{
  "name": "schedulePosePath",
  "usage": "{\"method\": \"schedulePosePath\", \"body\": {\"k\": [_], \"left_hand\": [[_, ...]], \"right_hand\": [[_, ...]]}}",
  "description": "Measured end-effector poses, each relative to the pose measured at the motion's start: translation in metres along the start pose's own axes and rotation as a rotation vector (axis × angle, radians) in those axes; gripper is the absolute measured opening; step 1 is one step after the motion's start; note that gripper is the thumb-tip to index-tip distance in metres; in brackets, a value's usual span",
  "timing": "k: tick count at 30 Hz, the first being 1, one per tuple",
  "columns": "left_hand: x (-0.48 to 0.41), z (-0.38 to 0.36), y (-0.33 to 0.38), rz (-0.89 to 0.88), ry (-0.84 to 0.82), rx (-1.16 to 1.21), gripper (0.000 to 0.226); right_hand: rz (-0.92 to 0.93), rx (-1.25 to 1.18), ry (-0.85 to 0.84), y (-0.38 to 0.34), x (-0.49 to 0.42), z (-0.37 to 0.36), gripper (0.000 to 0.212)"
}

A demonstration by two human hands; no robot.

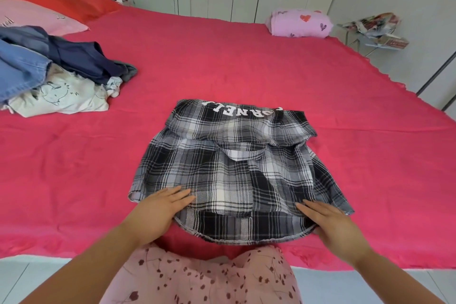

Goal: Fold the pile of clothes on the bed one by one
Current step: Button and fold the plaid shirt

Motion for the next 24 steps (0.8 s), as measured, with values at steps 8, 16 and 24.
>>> {"method": "schedulePosePath", "body": {"k": [8,16,24], "left_hand": [[-0.026,0.04,-0.026,0.085,-0.035,0.313,0.058],[-0.102,0.144,-0.045,0.141,-0.014,0.365,0.049],[-0.214,0.205,-0.097,0.283,0.122,0.256,0.027]], "right_hand": [[-0.208,-0.139,0.03,0.033,-0.017,0.026,0.068],[-0.195,-0.14,0.13,0.075,-0.092,0.11,0.038],[-0.264,-0.02,0.125,0.134,-0.223,0.125,0.042]]}}
Point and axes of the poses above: each hand's wrist, its own x-axis away from the middle knuckle, its own z-axis out of the back of the hand, y = z × x, the point moved 7 cm from there along -x, towards the middle knuckle, and after that the axes turned 8 degrees about x, right-handed, at the moved point
